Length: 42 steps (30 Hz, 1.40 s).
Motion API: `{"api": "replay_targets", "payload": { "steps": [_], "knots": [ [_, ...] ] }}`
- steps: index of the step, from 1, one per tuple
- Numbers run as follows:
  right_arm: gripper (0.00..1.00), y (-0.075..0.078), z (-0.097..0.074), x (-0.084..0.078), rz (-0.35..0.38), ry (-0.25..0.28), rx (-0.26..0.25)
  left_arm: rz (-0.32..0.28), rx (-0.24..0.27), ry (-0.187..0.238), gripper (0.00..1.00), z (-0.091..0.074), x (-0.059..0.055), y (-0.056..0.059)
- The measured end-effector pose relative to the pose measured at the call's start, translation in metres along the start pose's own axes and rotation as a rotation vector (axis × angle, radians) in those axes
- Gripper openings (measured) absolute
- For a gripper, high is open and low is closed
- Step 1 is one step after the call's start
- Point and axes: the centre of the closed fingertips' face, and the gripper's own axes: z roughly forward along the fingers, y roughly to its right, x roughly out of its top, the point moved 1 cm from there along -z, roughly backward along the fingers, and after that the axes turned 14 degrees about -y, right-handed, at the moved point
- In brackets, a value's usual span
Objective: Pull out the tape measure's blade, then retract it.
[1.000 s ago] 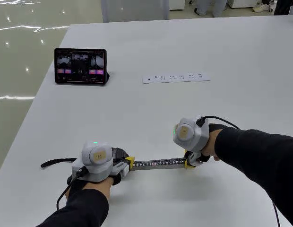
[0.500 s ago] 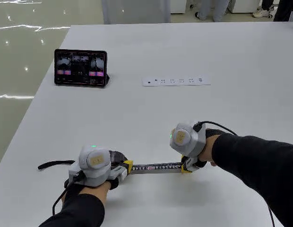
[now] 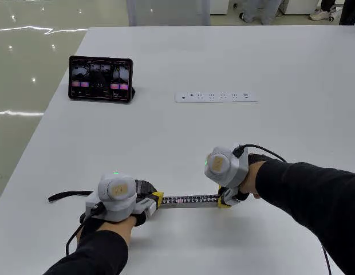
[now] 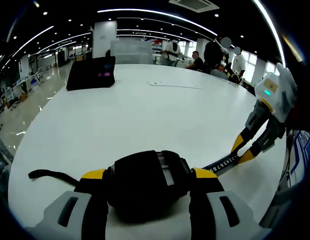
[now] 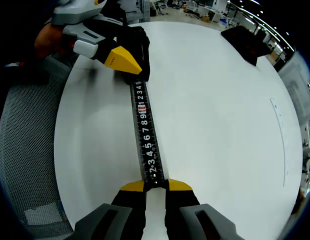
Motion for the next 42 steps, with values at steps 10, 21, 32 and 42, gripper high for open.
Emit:
{"api": "replay_targets", "payload": {
  "steps": [10, 21, 32, 42],
  "knots": [
    [0.10, 0.000, 0.000, 0.005, 0.004, 0.005, 0.001, -0.008, -0.003, 0.003, 0.62, 0.000, 0.000, -0.001],
    [0.10, 0.000, 0.000, 0.009, -0.009, 0.006, -0.002, -0.021, -0.020, 0.000, 0.62, -0.001, -0.001, -0.001],
    [0.10, 0.000, 0.000, 0.013, -0.001, 0.027, 0.001, -0.038, -0.032, -0.001, 0.62, -0.001, -0.001, -0.001],
    [0.10, -0.001, 0.000, 0.017, -0.007, 0.043, 0.000, -0.051, -0.043, -0.003, 0.62, -0.001, -0.002, -0.001]
  ]
}}
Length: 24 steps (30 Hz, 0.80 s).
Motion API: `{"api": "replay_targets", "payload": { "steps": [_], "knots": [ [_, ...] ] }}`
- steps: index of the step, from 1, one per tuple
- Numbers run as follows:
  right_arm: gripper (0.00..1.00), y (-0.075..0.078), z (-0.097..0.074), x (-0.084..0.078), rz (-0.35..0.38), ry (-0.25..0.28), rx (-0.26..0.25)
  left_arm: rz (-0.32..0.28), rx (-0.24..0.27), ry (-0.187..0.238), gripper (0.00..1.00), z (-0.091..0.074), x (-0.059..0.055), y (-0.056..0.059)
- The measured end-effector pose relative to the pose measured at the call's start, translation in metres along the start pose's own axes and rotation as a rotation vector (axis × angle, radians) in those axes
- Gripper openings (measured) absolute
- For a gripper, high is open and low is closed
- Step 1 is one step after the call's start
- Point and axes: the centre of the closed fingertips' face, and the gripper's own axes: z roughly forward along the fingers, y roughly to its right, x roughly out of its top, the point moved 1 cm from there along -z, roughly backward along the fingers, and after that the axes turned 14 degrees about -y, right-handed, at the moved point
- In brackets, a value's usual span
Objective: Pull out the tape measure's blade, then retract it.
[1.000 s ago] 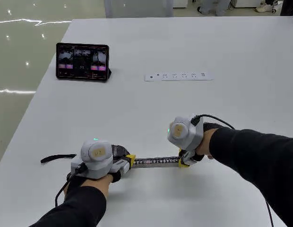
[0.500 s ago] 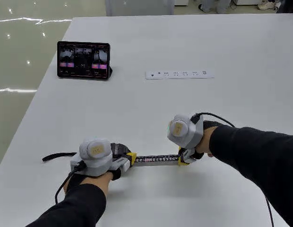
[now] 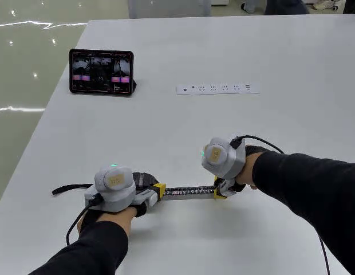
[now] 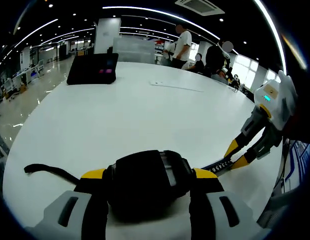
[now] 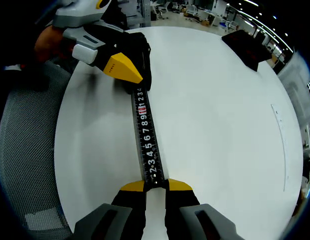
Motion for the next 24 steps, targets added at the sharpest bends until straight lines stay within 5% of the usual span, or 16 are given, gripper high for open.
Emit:
{"api": "replay_targets", "payload": {
  "steps": [24],
  "knots": [
    [0.10, -0.0016, 0.0014, 0.0094, -0.014, 0.001, 0.009, -0.009, -0.011, -0.004, 0.62, 0.0032, -0.0004, 0.0004]
  ]
}}
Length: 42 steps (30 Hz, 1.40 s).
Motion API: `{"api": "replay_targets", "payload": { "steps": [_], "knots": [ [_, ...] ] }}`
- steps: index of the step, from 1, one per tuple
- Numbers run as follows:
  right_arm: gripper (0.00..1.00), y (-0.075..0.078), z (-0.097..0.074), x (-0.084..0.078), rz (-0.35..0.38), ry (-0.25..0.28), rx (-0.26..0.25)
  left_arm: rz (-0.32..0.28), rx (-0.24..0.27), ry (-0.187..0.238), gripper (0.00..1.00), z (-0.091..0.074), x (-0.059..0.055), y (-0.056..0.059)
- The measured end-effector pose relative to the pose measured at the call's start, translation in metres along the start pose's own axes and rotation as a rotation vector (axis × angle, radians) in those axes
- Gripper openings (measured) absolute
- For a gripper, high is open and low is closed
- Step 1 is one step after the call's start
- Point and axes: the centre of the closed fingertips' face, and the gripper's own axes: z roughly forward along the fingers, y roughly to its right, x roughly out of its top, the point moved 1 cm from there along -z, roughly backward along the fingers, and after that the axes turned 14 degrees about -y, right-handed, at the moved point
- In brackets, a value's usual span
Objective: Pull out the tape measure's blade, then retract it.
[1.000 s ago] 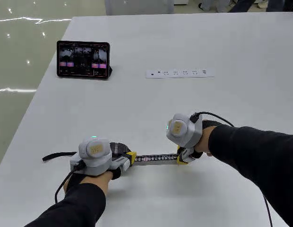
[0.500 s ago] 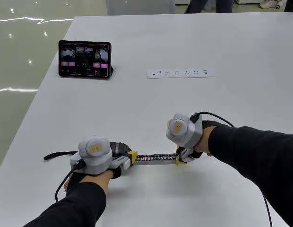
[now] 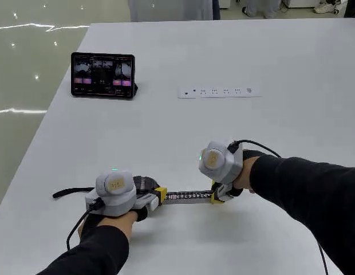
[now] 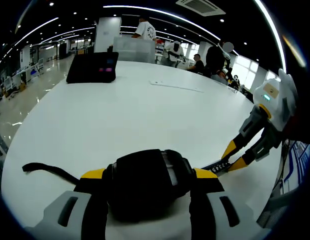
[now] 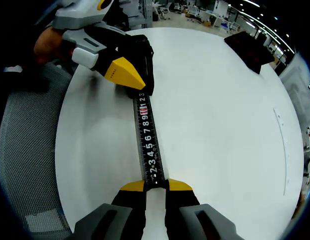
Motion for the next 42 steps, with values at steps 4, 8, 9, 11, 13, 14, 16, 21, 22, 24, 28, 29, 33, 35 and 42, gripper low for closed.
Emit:
{"api": "replay_targets", "payload": {
  "steps": [4, 8, 9, 11, 13, 14, 16, 21, 22, 24, 28, 29, 33, 35, 42],
  "knots": [
    [0.10, -0.001, 0.000, 0.001, -0.009, -0.006, 0.000, -0.002, -0.003, -0.002, 0.62, 0.000, 0.000, 0.000],
    [0.10, -0.001, -0.001, 0.003, -0.003, -0.003, 0.003, -0.003, -0.006, -0.003, 0.62, 0.000, 0.000, 0.000],
    [0.10, -0.002, -0.001, 0.003, -0.002, -0.003, 0.004, -0.003, -0.007, -0.003, 0.62, 0.000, 0.000, 0.000],
    [0.10, -0.002, -0.001, 0.004, -0.004, -0.002, 0.004, -0.003, -0.008, -0.003, 0.62, 0.000, 0.000, 0.000],
    [0.10, -0.002, -0.001, 0.005, -0.005, -0.002, 0.004, -0.002, -0.010, -0.003, 0.62, 0.000, 0.000, 0.000],
    [0.10, -0.001, -0.001, 0.006, -0.002, 0.000, 0.005, -0.003, -0.012, -0.002, 0.62, 0.000, 0.000, 0.000],
    [0.10, -0.001, -0.001, 0.007, 0.004, 0.008, 0.008, -0.001, -0.014, -0.001, 0.62, 0.000, 0.000, 0.000],
    [0.10, -0.002, 0.000, 0.009, -0.013, 0.013, 0.010, 0.004, -0.019, 0.001, 0.62, -0.001, -0.001, 0.000],
    [0.10, -0.002, 0.000, 0.010, -0.013, 0.013, 0.011, 0.004, -0.020, 0.001, 0.62, 0.000, -0.001, 0.000],
    [0.10, -0.002, 0.000, 0.011, -0.014, 0.014, 0.013, 0.003, -0.020, 0.002, 0.62, 0.000, -0.001, 0.000],
    [0.10, -0.002, 0.000, 0.012, -0.019, 0.012, 0.014, 0.003, -0.021, 0.002, 0.62, 0.000, -0.001, 0.000],
    [0.10, -0.002, 0.000, 0.013, -0.020, 0.012, 0.014, 0.004, -0.022, 0.001, 0.62, 0.000, -0.001, 0.000],
    [0.10, -0.003, 0.000, 0.014, -0.019, 0.015, 0.012, 0.005, -0.024, 0.000, 0.62, 0.000, -0.001, 0.000],
    [0.10, -0.003, 0.000, 0.016, -0.027, 0.016, 0.006, 0.005, -0.024, 0.002, 0.62, 0.000, -0.001, 0.000],
    [0.09, -0.003, 0.001, 0.019, -0.018, 0.022, 0.012, 0.004, -0.026, 0.002, 0.62, 0.000, -0.001, 0.000]
  ]
}}
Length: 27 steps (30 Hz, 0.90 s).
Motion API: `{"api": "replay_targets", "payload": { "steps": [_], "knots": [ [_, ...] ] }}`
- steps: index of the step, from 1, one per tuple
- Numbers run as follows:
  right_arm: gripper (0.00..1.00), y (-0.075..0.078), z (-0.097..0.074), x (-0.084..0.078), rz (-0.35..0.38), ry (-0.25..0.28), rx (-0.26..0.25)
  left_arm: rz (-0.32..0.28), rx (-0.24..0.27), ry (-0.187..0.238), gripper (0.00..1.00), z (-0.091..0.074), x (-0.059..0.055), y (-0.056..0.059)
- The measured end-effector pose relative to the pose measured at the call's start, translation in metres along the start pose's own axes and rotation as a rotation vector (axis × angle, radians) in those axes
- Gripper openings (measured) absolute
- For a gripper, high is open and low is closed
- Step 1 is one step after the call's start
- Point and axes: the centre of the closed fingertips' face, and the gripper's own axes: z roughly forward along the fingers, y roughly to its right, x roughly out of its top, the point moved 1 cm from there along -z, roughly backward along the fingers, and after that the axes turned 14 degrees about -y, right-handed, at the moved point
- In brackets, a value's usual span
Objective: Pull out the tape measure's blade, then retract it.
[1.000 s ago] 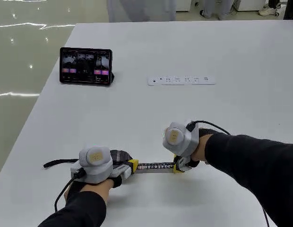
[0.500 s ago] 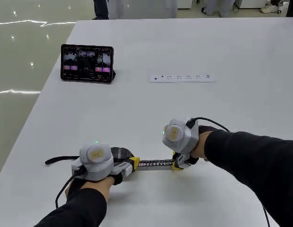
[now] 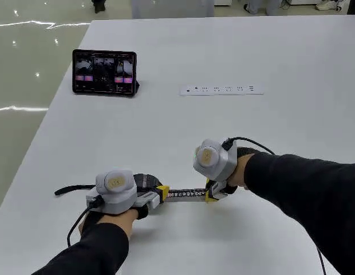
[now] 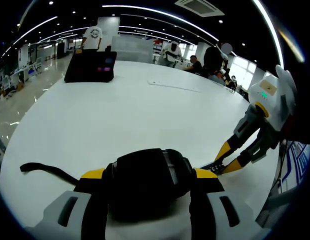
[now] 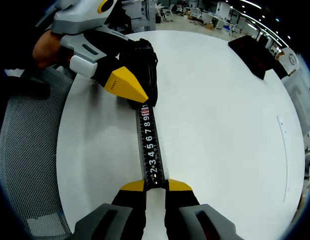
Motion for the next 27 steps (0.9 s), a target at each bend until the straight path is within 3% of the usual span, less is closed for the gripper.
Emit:
{"api": "replay_targets", "payload": {
  "steps": [27],
  "knots": [
    [0.09, -0.003, 0.001, 0.017, -0.001, 0.018, 0.019, -0.004, -0.007, -0.001, 0.62, 0.001, 0.000, 0.000]
  ]
}}
